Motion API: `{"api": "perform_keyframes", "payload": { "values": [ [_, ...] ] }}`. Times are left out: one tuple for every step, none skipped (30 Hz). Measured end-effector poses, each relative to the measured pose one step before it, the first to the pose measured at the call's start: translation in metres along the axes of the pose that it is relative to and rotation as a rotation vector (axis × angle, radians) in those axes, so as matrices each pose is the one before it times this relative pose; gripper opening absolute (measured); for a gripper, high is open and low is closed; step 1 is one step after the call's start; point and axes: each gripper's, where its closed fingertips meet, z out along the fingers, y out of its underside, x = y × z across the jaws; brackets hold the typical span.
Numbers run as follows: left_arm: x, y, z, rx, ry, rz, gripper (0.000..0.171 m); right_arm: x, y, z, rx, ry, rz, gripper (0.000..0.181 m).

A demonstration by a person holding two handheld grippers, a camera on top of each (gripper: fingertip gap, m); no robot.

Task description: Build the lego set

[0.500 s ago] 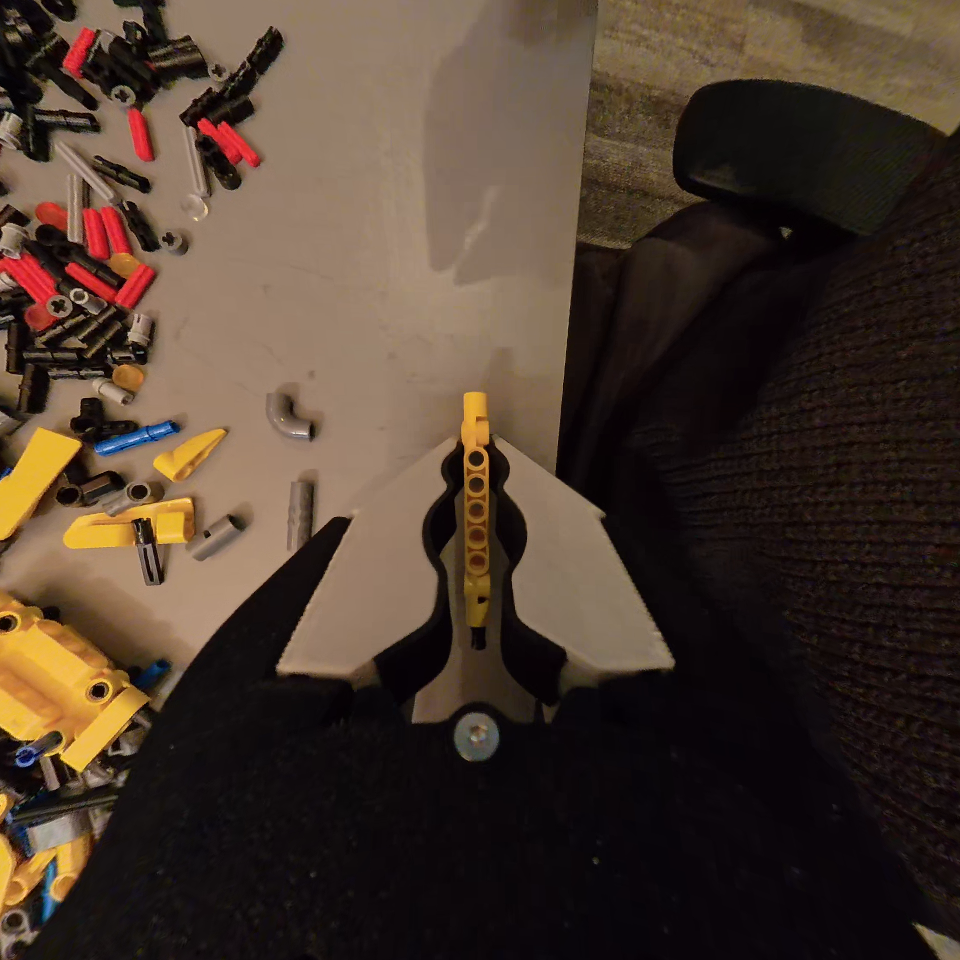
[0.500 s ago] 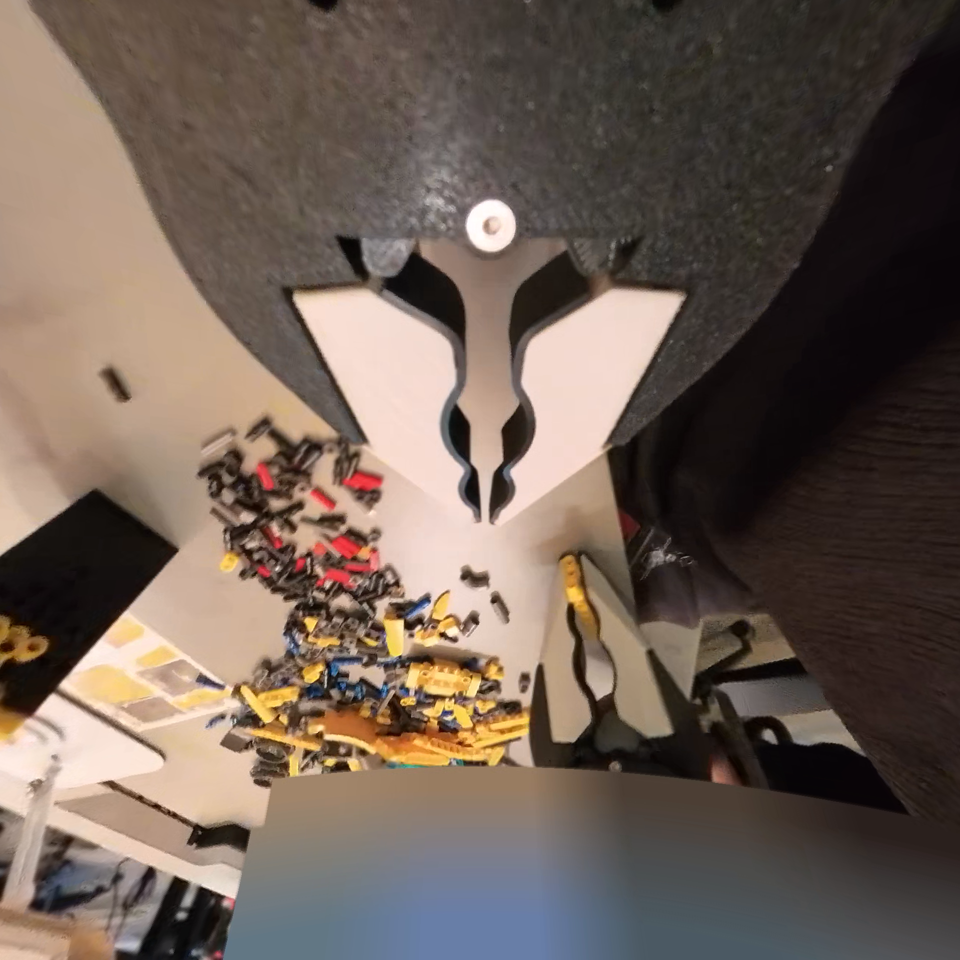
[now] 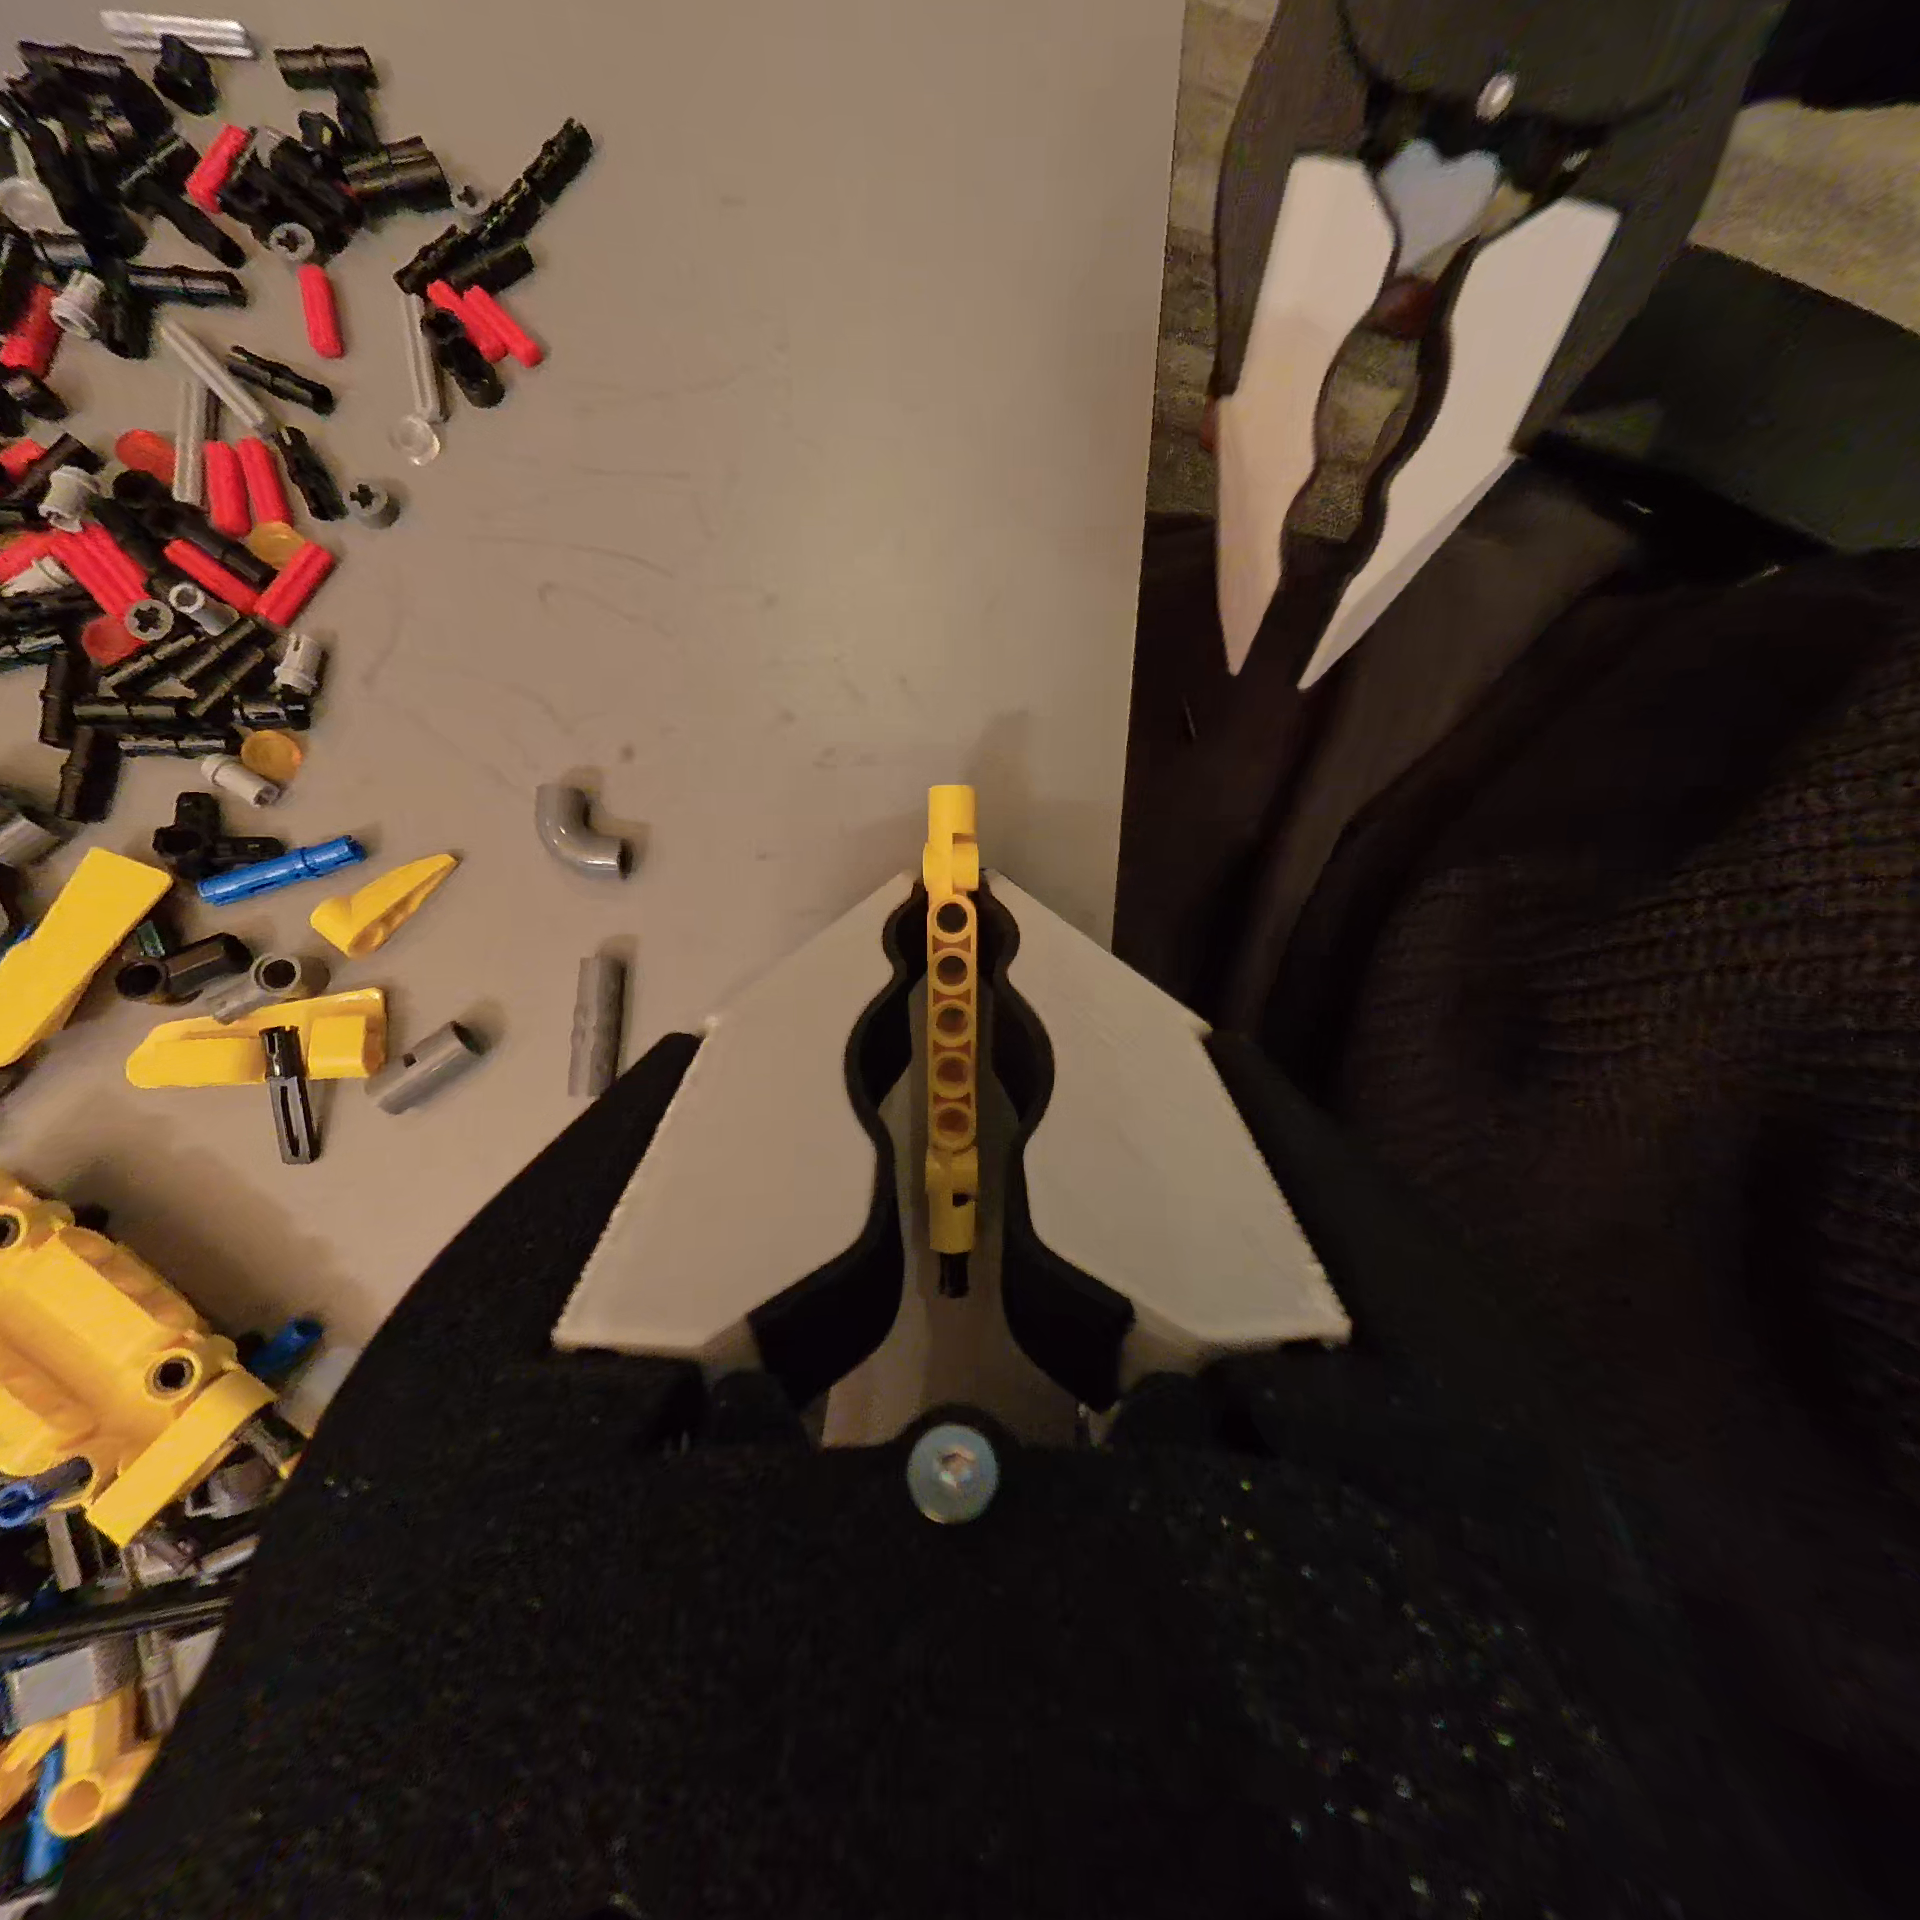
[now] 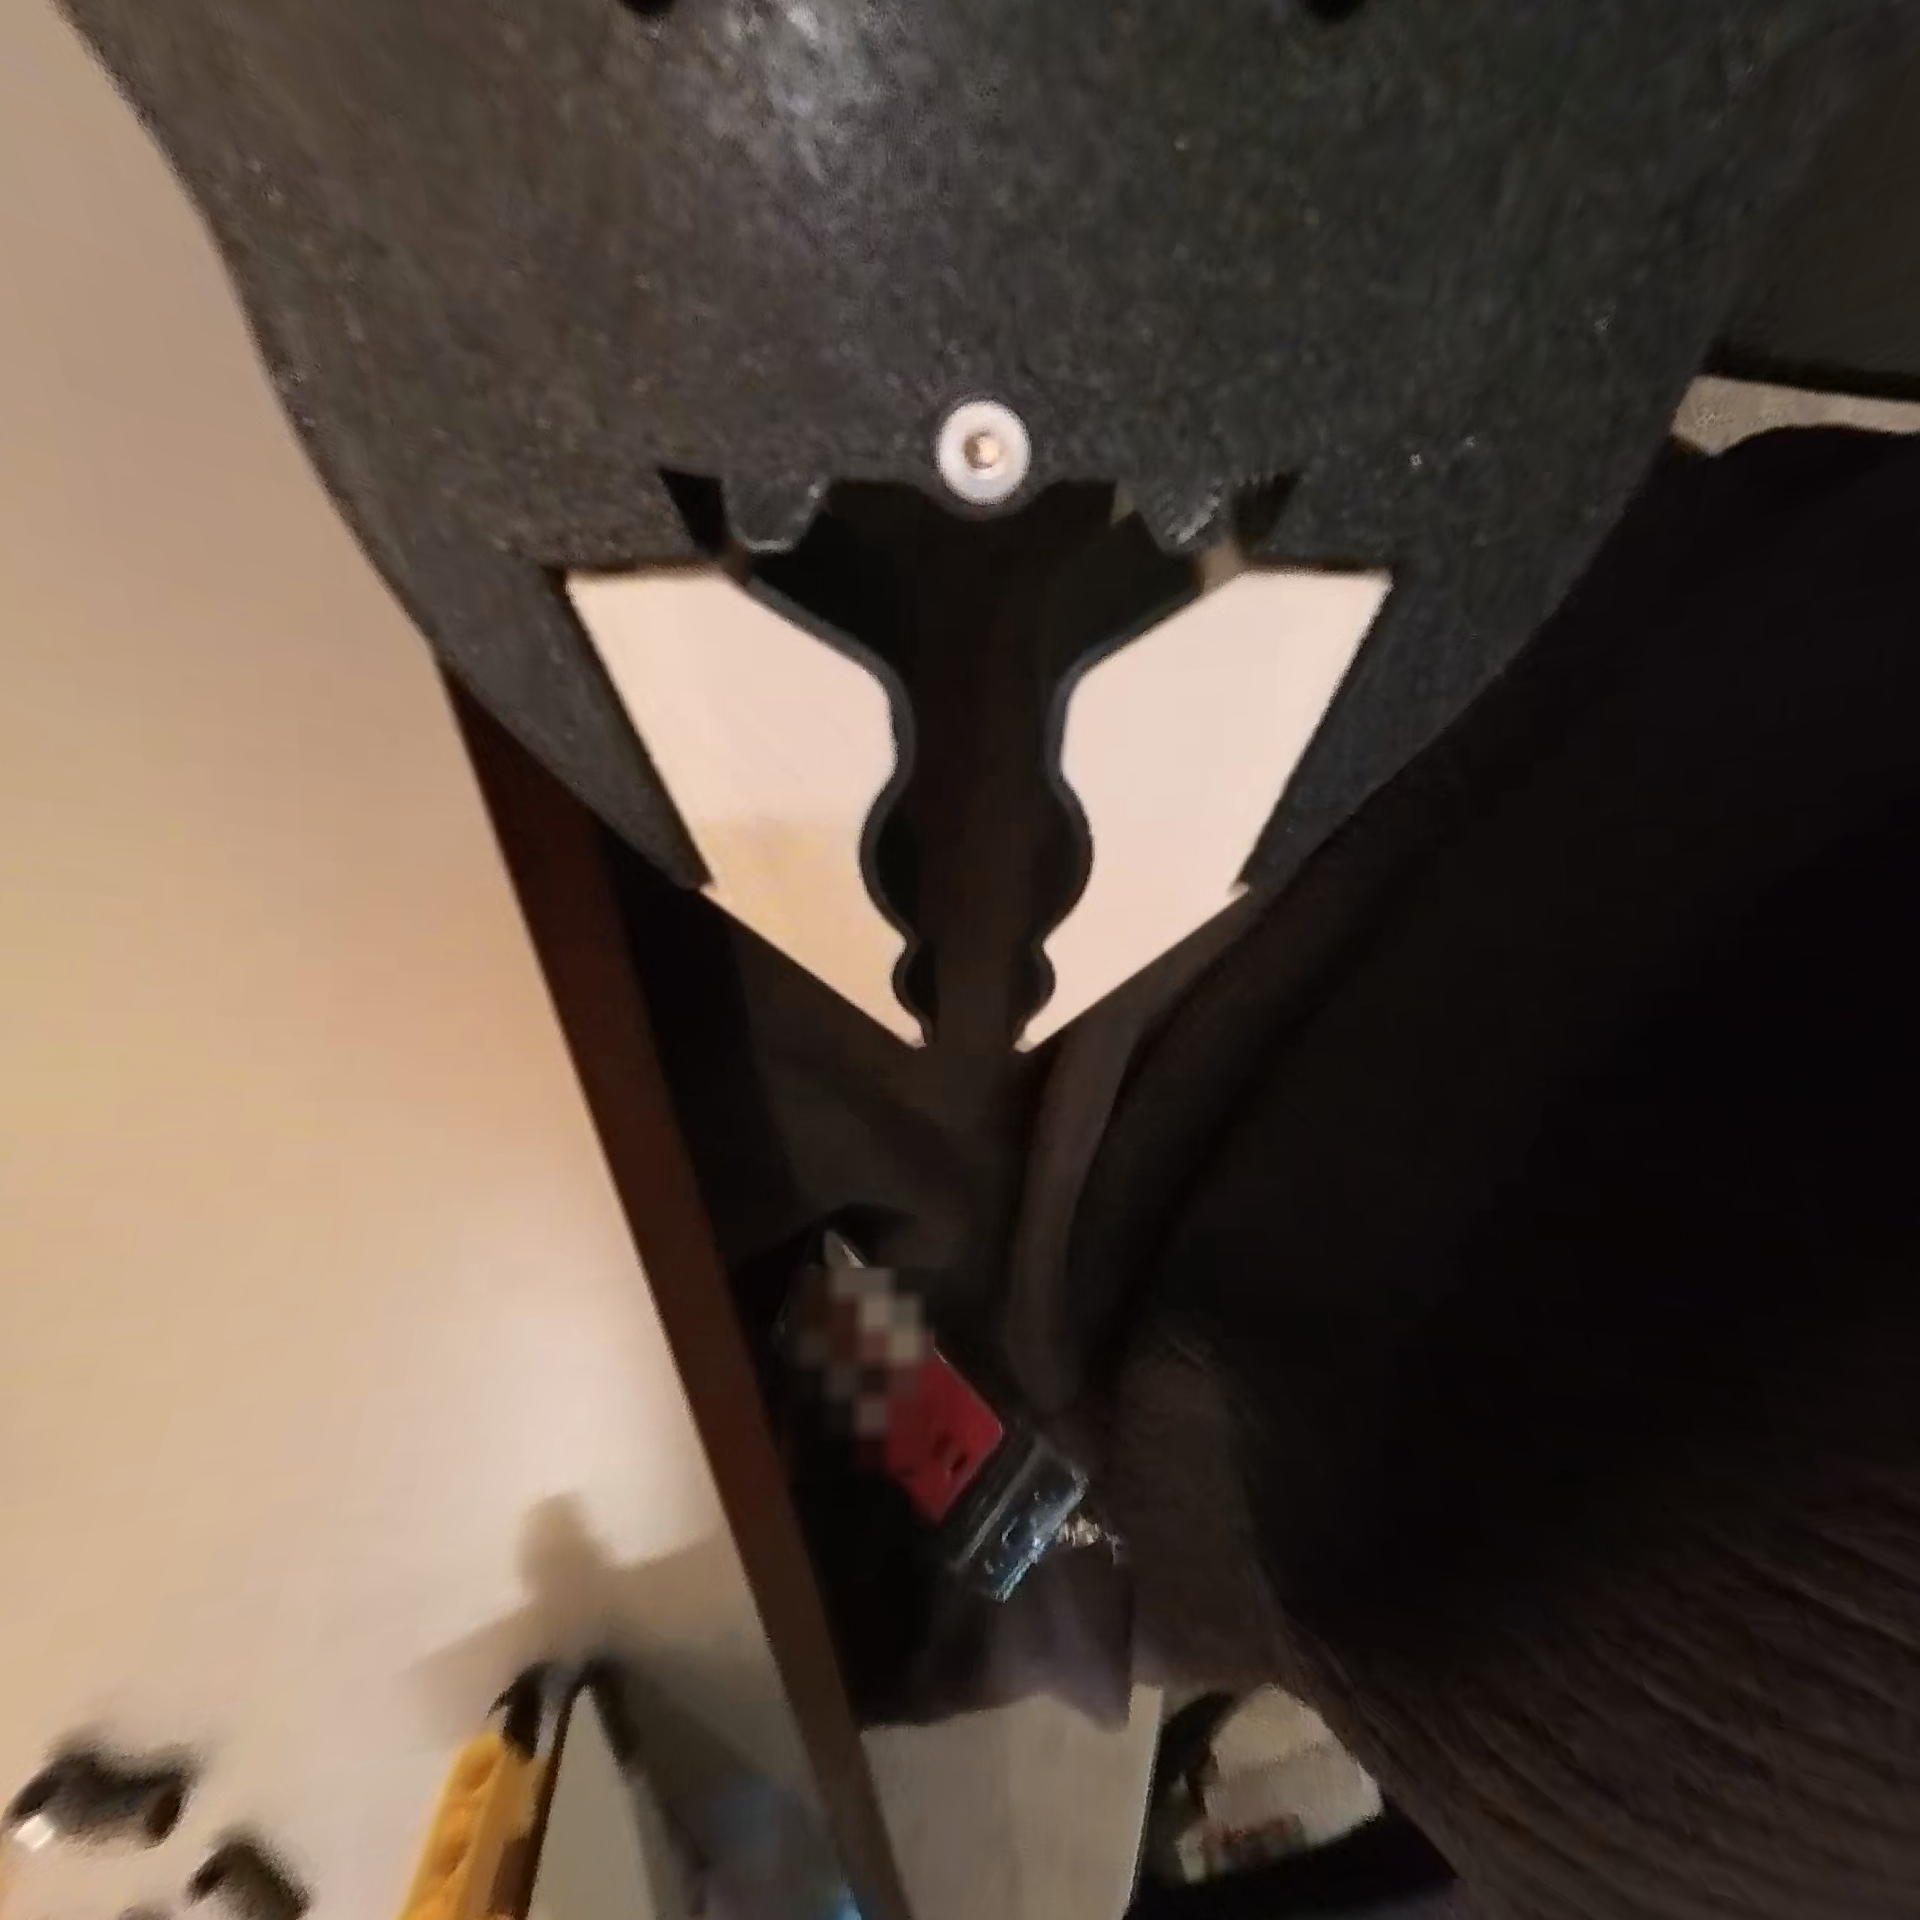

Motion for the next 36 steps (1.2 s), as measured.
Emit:
{"api": "perform_keyframes", "payload": {
  "values": [
    [0.00007, -0.00004, -0.00003, 0.00663, 0.0, -0.0016, 0.007, 0.00052, 0.00566, 0.00465, -0.0193, -0.0076, -0.0015, 0.014],
    [-0.00004, -0.00015, -0.00007, 0.00504, 0.0018, -0.0019, 0.007, 0.00039, 0.00497, 0.00397, -0.0169, -0.0061, -0.0015, 0.013],
    [0.00001, -0.00007, 0.00004, 0.00337, 0.0036, -0.0017, 0.007, 0.00128, 0.00424, 0.00332, -0.014, 0.0011, -0.0048, 0.014],
    [0.00001, -0.00014, 0.00001, 0.00184, 0.0045, -0.0021, 0.007, 0.00146, 0.00377, 0.00225, -0.0126, 0.0035, -0.0084, 0.014],
    [-0.00005, -0.00012, 0.00004, 0.00058, 0.0047, -0.0022, 0.007, 0.00177, 0.00297, 0.0011, -0.0091, 0.0043, -0.0074, 0.014],
    [-0.00002, -0.00002, 0.00001, -0.00018, 0.0042, -0.0016, 0.007, 0.00229, 0.00168, -0.00007, -0.0039, 0.0071, -0.0049, 0.014],
    [-0.00002, -0.00013, 0.00002, -0.00023, 0.0031, -0.0009, 0.007, 0.00172, 0.0004, -0.00118, 0.0031, 0.003, -0.0046, 0.014],
    [0.0, -0.00005, -0.00003, -0.00005, 0.0022, -0.0007, 0.007, -0.00017, -0.00031, -0.00145, 0.0075, -0.0073, -0.0047, 0.013],
    [0.00002, 0.00003, 0.00003, 0.00021, 0.002, -0.0004, 0.007, -0.00062, -0.00001, -0.0009, 0.005, -0.0071, -0.0043, 0.013],
    [0.0, -0.00006, 0.00004, 0.00084, 0.0026, -0.001, 0.007, 0.00009, 0.00119, 0.00007, -0.0023, -0.0006, -0.0024, 0.013],
    [-0.00001, -0.00016, 0.00003, 0.00155, 0.0038, -0.0025, 0.007, 0.00019, 0.00271, 0.00048, -0.0095, -0.0001, -0.0017, 0.013],
    [0.00003, -0.00007, 0.00002, 0.00212, 0.0046, -0.0034, 0.007, 0.00068, 0.00363, 0.00065, -0.0145, 0.0034, -0.0041, 0.013],
    [-0.00003, -0.00014, 0.00002, 0.00261, 0.0047, -0.0042, 0.007, 0.00142, 0.00381, 0.00044, -0.0135, 0.0104, -0.0072, 0.013],
    [-0.00003, -0.00013, 0.0, 0.00289, 0.0041, -0.0044, 0.007, 0.00149, 0.00242, -0.00001, -0.0059, 0.0113, -0.0057, 0.013],
    [0.00002, -0.00018, 0.00005, 0.0032, 0.0033, -0.0046, 0.007, 0.00077, 0.00091, -0.00047, 0.0032, 0.0058, 0.0007, 0.013],
    [-0.00003, -0.00003, -0.00003, 0.00289, 0.0023, -0.0036, 0.007, 0.00027, 0.00013, -0.00054, 0.0064, 0.0019, 0.006, 0.013],
    [0.0001, -0.00007, -0.00001, 0.00239, 0.0014, -0.0023, 0.007, 0.00021, 0.0, -0.00045, 0.0068, 0.0016, 0.0069, 0.013],
    [-0.00004, -0.00004, 0.00002, 0.00145, 0.001, -0.0014, 0.007, 0.00022, -0.00004, -0.00021, 0.0079, 0.0018, 0.0063, 0.013],
    [0.00001, 0.00005, 0.00004, 0.00006, 0.0009, -0.0006, 0.007, 0.00008, -0.00006, 0.00008, 0.0079, 0.0008, 0.0066, 0.012],
    [-0.00003, -0.0001, -0.00002, -0.00093, 0.0005, 0.0004, 0.007, 0.00004, 0.00008, 0.00013, 0.0073, 0.0007, 0.006, 0.012],
    [0.00002, -0.00002, 0.00012, -0.00131, 0.0, 0.0011, 0.007, 0.00019, -0.00005, 0.00007, 0.0083, 0.0026, 0.0038, 0.011],
    [0.00001, -0.00008, 0.00004, -0.00101, -0.0006, 0.0013, 0.007, 0.00038, -0.00039, 0.00004, 0.0098, 0.0044, 0.0014, 0.006],
    [-0.00008, 0.00003, 0.00002, -0.00015, -0.001, 0.0011, 0.007, 0.00041, -0.00102, -0.00005, 0.0122, 0.0061, 0.0005, 0.005],
    [0.00002, -0.00003, 0.00002, 0.00064, -0.0006, -0.0003, 0.007, -0.00006, -0.00113, 0.00005, 0.0124, 0.0041, 0.0025, 0.005],
    [0.00003, -0.00006, -0.00005, 0.00152, -0.0002, -0.0014, 0.007, -0.0005, -0.00105, 0.00003, 0.0101, 0.0018, 0.0029, 0.004],
    [-0.00003, -0.00003, 0.00004, 0.00178, -0.0005, -0.0015, 0.007, -0.00042, -0.00138, -0.0004, 0.0097, 0.005, -0.0011, 0.004],
    [0.00005, -0.00006, 0.00003, 0.00164, -0.0014, -0.0002, 0.007, -0.0006, -0.00271, -0.00107, 0.0138, 0.0061, -0.0027, 0.004],
    [0.00008, 0.00003, 0.00001, 0.00138, -0.0022, 0.0008, 0.007, -0.00177, -0.00503, -0.00219, 0.0205, -0.0017, 0.003, 0.004],
    [-0.0001, 0.00005, 0.00004, 0.00048, -0.0029, 0.0017, 0.007, -0.00218, -0.00847, -0.00342, 0.0287, -0.0052, 0.0078, 0.004],
    [0.00005, 0.00006, 0.0, 0.00004, -0.0033, 0.0031, 0.007, -0.00211, -0.01296, -0.00484, 0.0409, -0.0033, 0.005, 0.004],
    [-0.00005, -0.00001, 0.00007, -0.00025, -0.0031, 0.0047, 0.007, -0.00145, -0.01672, -0.00581, 0.0502, -0.0005, -0.0005, 0.004],
    [0.00002, 0.0, 0.00006, -0.00073, -0.002, 0.0047, 0.007, 0.00077, -0.01856, -0.00587, 0.0483, 0.0099, -0.0068, 0.004],
    [0.00005, -0.00001, 0.00004, -0.00107, -0.0005, 0.0041, 0.007, 0.00416, -0.01793, -0.00505, 0.0364, 0.0237, -0.015, 0.004],
    [-0.00006, -0.00004, 0.00009, -0.00084, 0.0009, 0.0032, 0.007, 0.00692, -0.01552, -0.00361, 0.0194, 0.0323, -0.0234, 0.004],
    [-0.00001, -0.00007, 0.00005, -0.00062, 0.0023, 0.0014, 0.007, 0.00907, -0.01188, -0.0016, -0.0011, 0.0372, -0.032, 0.004],
    [0.00004, -0.00011, -0.00001, -0.00004, 0.0034, 0.0002, 0.007, 0.01032, -0.00752, 0.00069, -0.0225, 0.0378, -0.0442, 0.004]
  ]
}}
